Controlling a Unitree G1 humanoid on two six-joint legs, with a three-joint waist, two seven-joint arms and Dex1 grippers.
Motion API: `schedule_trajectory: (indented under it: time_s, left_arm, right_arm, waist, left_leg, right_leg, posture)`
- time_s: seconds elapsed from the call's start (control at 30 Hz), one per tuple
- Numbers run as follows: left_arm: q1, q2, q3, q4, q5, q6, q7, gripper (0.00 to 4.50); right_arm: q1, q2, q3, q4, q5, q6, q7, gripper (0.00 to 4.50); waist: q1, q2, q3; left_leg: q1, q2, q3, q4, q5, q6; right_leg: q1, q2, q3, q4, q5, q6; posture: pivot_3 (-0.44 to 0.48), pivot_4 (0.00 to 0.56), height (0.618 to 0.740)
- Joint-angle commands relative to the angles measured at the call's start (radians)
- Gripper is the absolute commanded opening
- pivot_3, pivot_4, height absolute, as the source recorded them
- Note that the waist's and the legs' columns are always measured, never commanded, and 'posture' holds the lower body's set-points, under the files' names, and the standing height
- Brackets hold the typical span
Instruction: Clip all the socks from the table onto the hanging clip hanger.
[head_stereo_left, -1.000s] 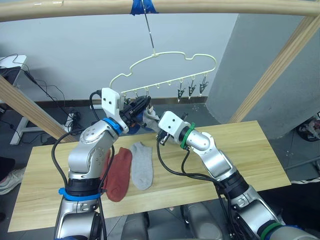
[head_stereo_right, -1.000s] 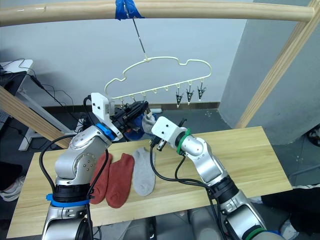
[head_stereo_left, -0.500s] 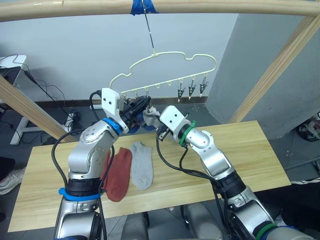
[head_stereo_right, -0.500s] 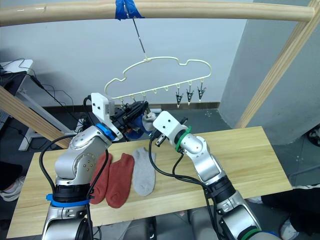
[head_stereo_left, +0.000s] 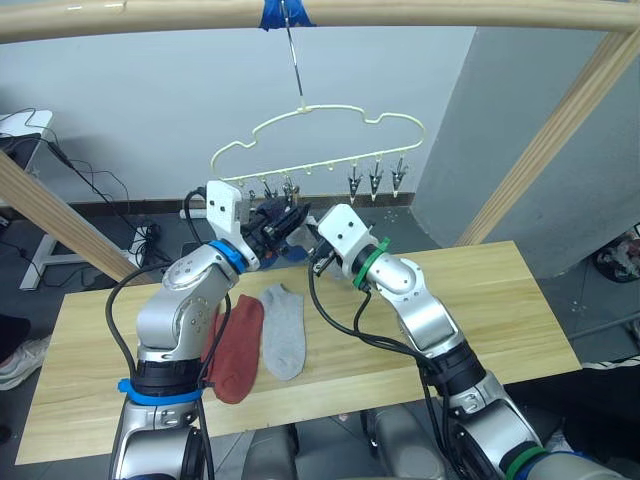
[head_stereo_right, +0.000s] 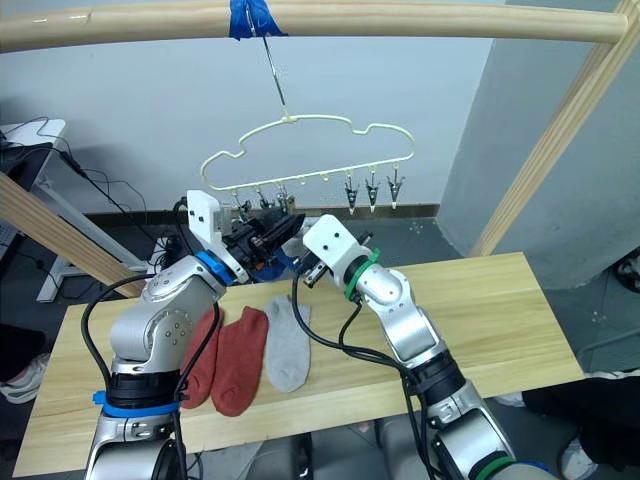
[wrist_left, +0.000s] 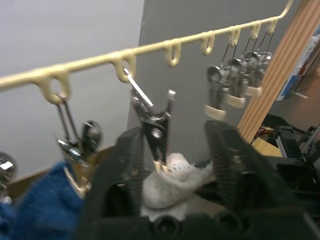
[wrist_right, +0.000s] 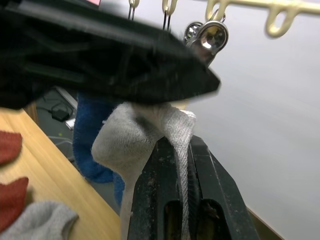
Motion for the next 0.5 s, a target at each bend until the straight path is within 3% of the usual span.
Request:
schedule_trajectory:
  time_s: [0.03,0.43,0.47,0.5]
  left_arm:
    - [0.014,0.015,0.025,-0.058,-0.033,0.019,-0.006,3.48]
    - [0.068,0.072,0.065,-0.115,-0.061,0.059,-0.004,3.48]
    - [0.069,0.073,0.064,-0.117,-0.060,0.059,-0.004,3.53]
    - [0.069,0.074,0.063,-0.118,-0.058,0.059,-0.004,3.53]
  right_arm:
    - [-0.024,0.010,-0.013,-0.011,0.017,-0.012,-0.007,0.00]
    - [-0.024,0.003,0.007,-0.002,0.033,-0.004,0.021,0.00]
    - [-0.020,0.004,0.007,-0.006,0.040,-0.002,0.029,0.53]
    - [-0.017,0.003,0.008,-0.010,0.043,0.000,0.035,0.77]
  waist:
    - [0.000,0.000,0.000]
    - [0.001,0.000,0.000]
    - [0.001,0.000,0.000]
    - [0.001,0.000,0.000]
  left_leg:
    - [0.000,0.000,0.000,0.000,0.000,0.000]
    - [0.000,0.000,0.000,0.000,0.000,0.000]
    - [0.000,0.000,0.000,0.000,0.000,0.000]
    - [0.000,0.000,0.000,0.000,0.000,0.000]
  right_leg:
    - [0.000,0.000,0.000,0.000,0.000,0.000]
    - [0.000,0.000,0.000,0.000,0.001,-0.001]
    - [0.000,0.000,0.000,0.000,0.001,-0.001]
    - [0.000,0.000,0.000,0.000,0.001,-0.001]
  posture:
    - [-0.218,0.224,0.740]
    - [-0.201,0.220,0.740]
    - [-0.201,0.220,0.740]
    - [-0.201,0.220,0.740]
